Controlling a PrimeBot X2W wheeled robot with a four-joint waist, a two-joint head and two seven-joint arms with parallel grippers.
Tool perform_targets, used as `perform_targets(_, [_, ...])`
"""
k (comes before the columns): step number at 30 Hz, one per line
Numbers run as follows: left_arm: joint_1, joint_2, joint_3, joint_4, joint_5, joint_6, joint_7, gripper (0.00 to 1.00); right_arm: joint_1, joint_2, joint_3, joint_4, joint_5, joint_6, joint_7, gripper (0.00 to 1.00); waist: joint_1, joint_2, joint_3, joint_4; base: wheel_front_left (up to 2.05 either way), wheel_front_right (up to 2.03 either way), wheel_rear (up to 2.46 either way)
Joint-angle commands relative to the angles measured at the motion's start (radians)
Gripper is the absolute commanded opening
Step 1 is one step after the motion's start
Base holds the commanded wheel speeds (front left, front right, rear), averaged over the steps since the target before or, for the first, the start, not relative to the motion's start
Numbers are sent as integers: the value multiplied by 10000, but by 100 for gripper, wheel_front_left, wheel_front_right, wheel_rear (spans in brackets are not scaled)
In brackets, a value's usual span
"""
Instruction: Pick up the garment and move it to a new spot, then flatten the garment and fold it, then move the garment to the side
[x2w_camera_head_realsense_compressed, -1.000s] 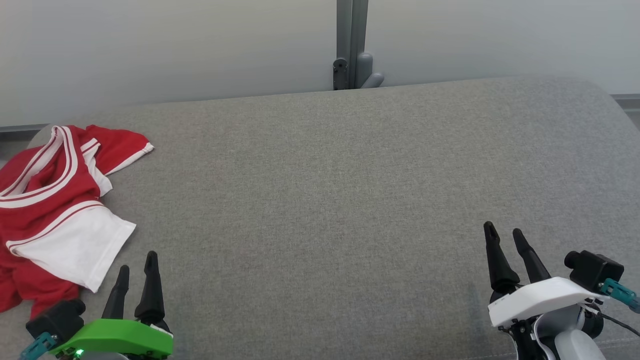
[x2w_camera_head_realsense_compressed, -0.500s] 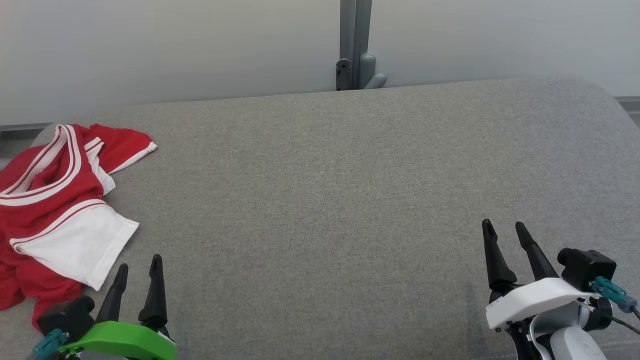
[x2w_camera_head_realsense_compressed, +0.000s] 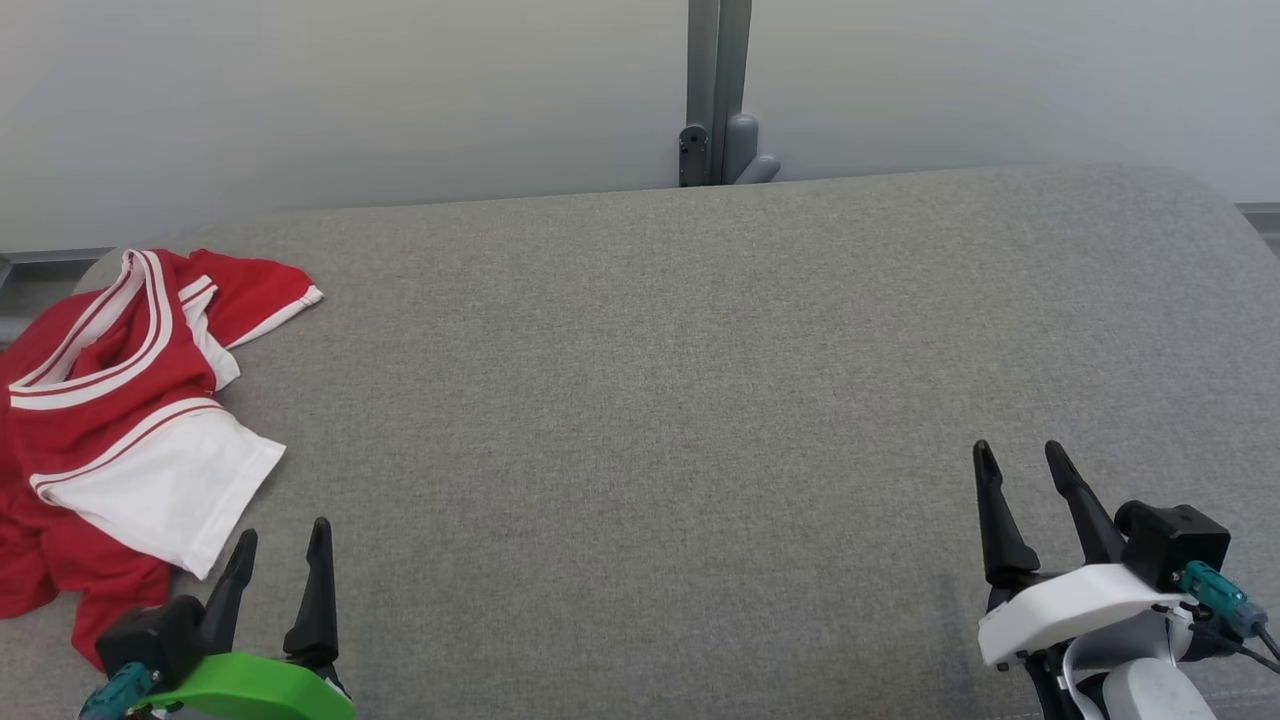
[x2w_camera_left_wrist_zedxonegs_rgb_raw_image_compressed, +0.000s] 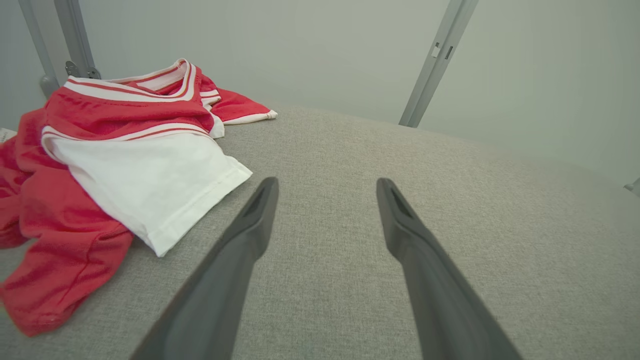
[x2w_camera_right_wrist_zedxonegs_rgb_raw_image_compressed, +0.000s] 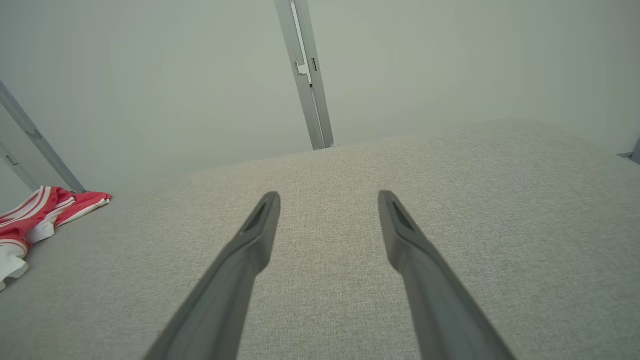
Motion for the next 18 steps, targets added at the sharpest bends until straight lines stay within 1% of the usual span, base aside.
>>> perform_targets(1, [-30,102,20,-88,240,-36,-90,100,25,-52,-7,-47,-219,2,-99,100,0,76,0,1,0,0,0])
perform_targets(10, [66,49,79,-214,835,-38,-290,100,14,-81,-58,-56,-846,3,-288,100,0,84,-22,17,0,0,0])
perform_targets(18, [54,117,-136,-184,1021,-39,-434,100,129,-15,-192,-40,-1136,3,-461,100,0,91,-12,54,0,0,0])
